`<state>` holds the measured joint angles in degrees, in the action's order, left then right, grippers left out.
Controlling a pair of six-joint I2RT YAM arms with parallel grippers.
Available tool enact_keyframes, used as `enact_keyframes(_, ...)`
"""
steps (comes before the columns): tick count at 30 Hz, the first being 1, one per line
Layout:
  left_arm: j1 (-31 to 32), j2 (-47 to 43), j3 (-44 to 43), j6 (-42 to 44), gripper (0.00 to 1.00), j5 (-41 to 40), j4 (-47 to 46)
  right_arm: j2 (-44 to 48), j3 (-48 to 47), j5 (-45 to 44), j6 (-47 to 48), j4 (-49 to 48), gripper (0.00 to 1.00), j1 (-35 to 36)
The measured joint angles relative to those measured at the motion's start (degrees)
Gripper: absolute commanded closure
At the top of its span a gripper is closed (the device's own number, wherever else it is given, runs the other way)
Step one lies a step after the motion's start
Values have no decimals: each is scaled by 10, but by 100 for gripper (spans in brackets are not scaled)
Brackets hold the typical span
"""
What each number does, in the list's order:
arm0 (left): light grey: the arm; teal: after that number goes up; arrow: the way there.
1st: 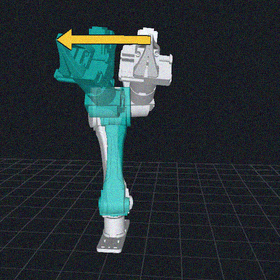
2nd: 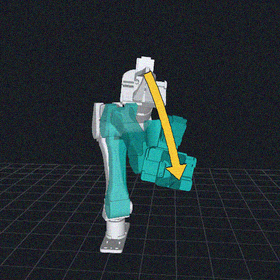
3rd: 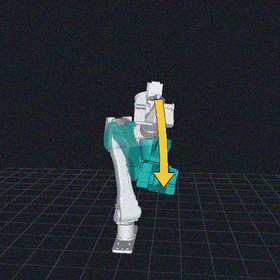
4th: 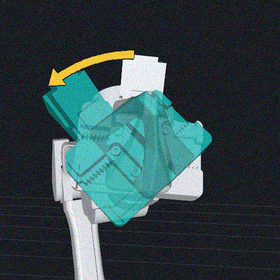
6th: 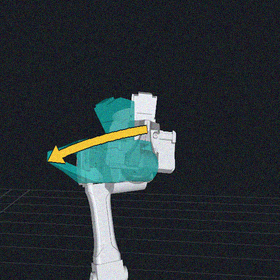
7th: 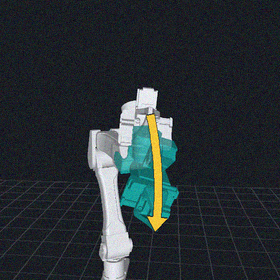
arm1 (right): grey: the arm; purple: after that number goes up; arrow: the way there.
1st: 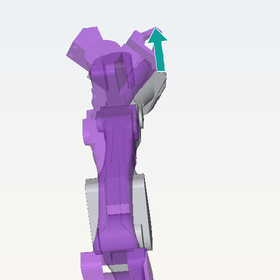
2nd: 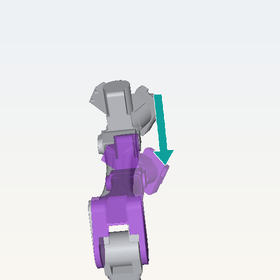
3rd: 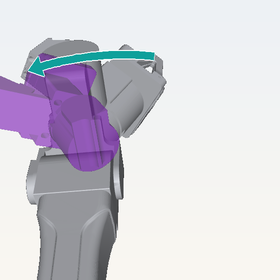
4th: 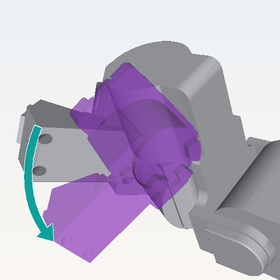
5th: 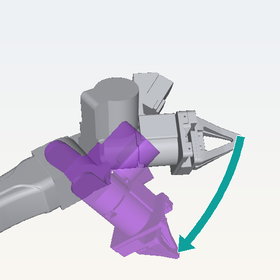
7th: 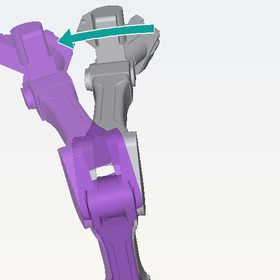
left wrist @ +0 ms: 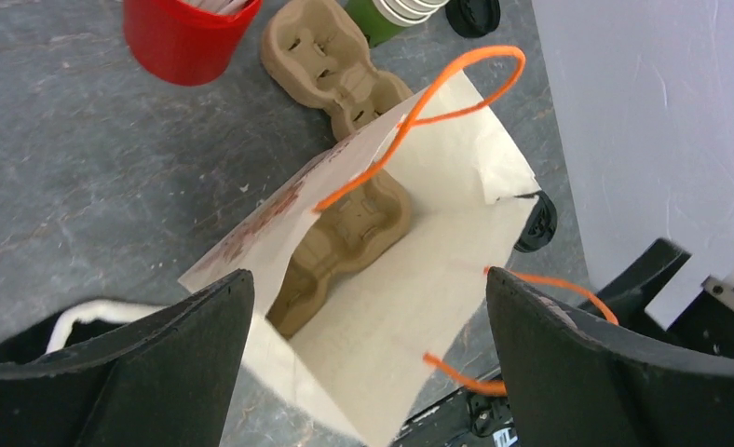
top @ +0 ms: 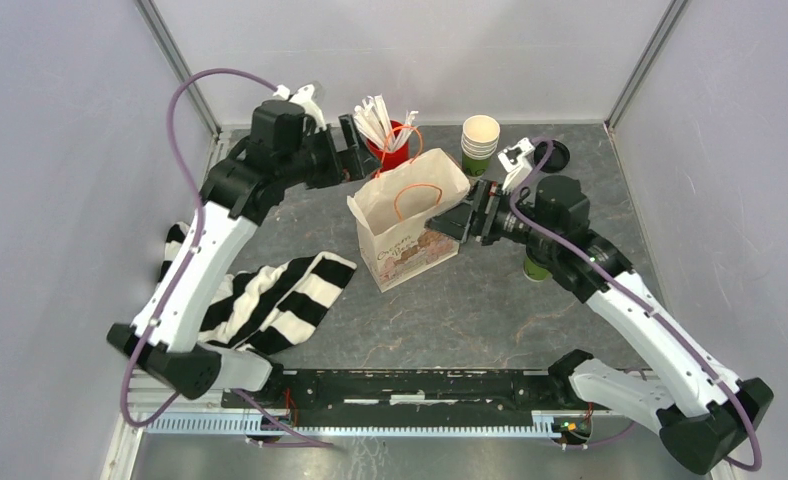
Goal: Pack the takeout coffee
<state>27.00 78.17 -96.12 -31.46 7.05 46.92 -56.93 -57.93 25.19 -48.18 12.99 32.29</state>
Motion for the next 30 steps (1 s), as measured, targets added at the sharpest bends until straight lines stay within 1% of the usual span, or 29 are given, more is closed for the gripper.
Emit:
enact_keyframes(4, -10, 76, -26, 17, 1, 47, -39, -45, -2, -5, -65, -72, 3, 38)
enact_keyframes(6, -16, 111, -41, 20, 5, 67, -55, -67, -14, -15, -85, -96, 3, 49)
enact_keyframes(9, -25, 162, -71, 20, 13, 90, -81, -88, -31, -41, -106, -126, 8, 52)
enact_keyframes(11, -30, 184, -84, 20, 21, 103, -94, -93, -38, -61, -111, -138, 11, 52)
enact_keyframes(14, -37, 210, -96, 18, 40, 133, -121, -96, -45, -89, -115, -149, 19, 52)
enact_keyframes(17, -40, 223, -99, 15, 56, 155, -139, -105, -61, -108, -110, -151, 27, 51)
enact_keyframes(21, -40, 218, -96, 10, 76, 160, -151, -122, -91, -131, -93, -147, 36, 46)
enact_keyframes(22, -40, 212, -89, 10, 81, 160, -158, -124, -97, -137, -88, -146, 37, 43)
enact_keyframes(24, -40, 187, -65, 9, 85, 157, -165, -127, -107, -148, -75, -145, 38, 38)
enact_keyframes(25, -40, 174, -53, 7, 89, 156, -165, -128, -109, -151, -71, -145, 39, 35)
enact_keyframes(27, -40, 132, -12, -5, 92, 154, -177, -132, -119, -152, -60, -137, 39, 27)
enact_keyframes(30, -40, 58, 62, -40, 94, 154, -201, -138, -133, -148, -45, -116, 37, 19)
